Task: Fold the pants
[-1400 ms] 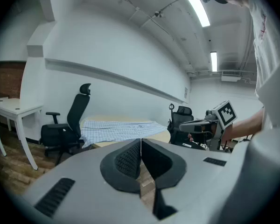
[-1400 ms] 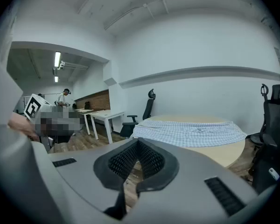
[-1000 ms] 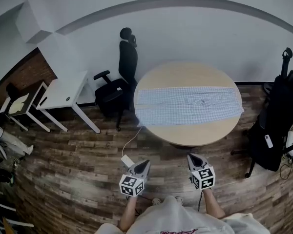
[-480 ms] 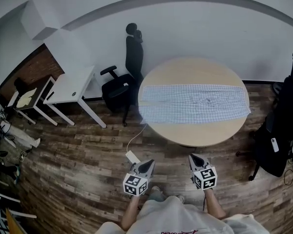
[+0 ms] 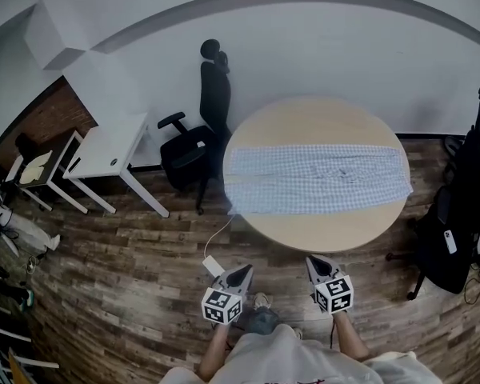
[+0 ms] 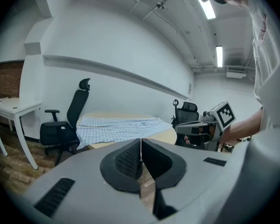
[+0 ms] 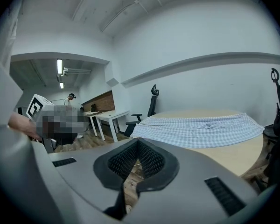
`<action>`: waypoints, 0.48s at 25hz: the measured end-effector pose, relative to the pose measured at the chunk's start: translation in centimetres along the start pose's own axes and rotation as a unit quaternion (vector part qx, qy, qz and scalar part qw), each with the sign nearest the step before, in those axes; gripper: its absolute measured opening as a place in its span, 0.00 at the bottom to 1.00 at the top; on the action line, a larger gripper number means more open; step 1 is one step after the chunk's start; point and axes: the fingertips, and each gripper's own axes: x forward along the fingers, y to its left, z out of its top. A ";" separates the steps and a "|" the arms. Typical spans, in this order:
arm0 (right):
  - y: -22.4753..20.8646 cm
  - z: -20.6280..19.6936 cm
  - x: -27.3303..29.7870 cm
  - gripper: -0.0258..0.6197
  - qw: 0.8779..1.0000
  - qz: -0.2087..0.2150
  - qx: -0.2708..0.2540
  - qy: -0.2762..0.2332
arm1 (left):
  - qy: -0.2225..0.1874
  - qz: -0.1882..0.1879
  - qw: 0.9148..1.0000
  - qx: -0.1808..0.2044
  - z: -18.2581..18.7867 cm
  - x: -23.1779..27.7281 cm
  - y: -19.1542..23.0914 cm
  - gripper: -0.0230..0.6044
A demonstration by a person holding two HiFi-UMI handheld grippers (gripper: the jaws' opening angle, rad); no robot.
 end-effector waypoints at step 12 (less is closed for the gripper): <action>-1.5 5.7 10.2 0.09 0.999 -0.042 -0.031 0.014 | -0.019 -0.042 0.999 -0.016 4.3 5.3 11.2 0.09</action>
